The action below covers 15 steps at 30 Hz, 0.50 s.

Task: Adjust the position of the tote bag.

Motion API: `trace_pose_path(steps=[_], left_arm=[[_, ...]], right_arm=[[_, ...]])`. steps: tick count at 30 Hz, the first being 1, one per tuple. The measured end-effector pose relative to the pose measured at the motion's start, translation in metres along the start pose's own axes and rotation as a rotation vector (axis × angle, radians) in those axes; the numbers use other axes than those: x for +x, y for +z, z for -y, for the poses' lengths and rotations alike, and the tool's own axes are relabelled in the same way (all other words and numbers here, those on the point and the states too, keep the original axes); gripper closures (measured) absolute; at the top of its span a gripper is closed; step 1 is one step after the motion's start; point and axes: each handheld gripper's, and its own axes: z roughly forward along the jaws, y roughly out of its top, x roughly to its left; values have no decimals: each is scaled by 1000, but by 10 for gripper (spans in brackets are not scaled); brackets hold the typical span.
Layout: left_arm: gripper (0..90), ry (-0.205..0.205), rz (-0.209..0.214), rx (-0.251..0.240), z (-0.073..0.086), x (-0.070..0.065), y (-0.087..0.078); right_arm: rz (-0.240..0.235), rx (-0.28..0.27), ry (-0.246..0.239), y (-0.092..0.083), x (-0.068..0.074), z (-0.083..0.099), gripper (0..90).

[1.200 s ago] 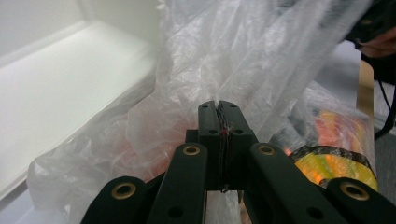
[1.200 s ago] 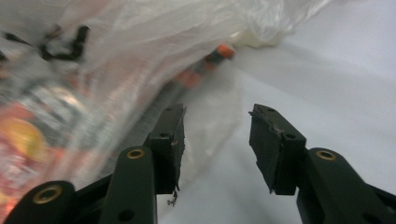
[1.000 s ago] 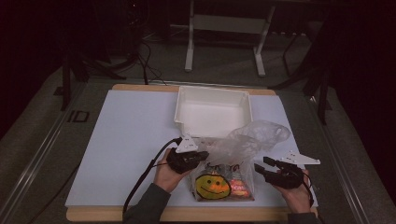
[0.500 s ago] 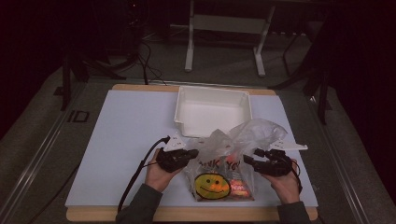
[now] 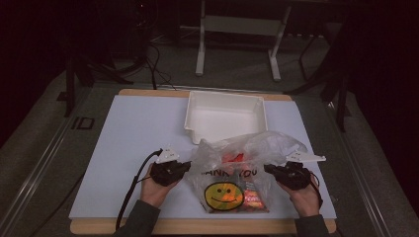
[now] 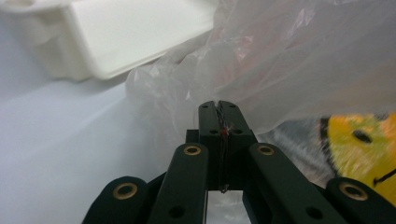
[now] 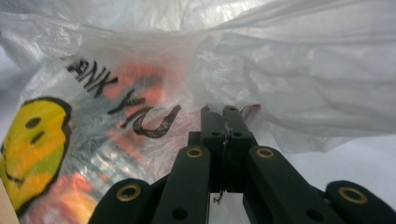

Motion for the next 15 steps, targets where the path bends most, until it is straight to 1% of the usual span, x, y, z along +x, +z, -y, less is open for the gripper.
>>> trace_pose_path(steps=[2, 4, 8, 10, 12, 14, 15], left_arm=[[895, -14, -6, 6, 5, 4, -2], [896, -14, -19, 18, 8, 5, -3], [897, -36, -37, 18, 14, 11, -7], [898, -56, -26, 14, 18, 15, -9], [898, -51, -30, 26, 20, 15, -8], [898, -39, -38, 41, 20, 13, -6], [896, -38, -34, 44, 21, 13, -5]], right_arm=[[4, 5, -1, -3, -1, 3, 899], [14, 9, 1, -6, -3, 7, 899], [33, 14, 18, -11, -8, 14, 900], [31, 10, 23, -14, -10, 16, 900], [19, 11, 30, -14, -10, 18, 900], [27, 20, 28, -13, -9, 19, 900], [30, 25, 28, -12, -8, 19, 900]])
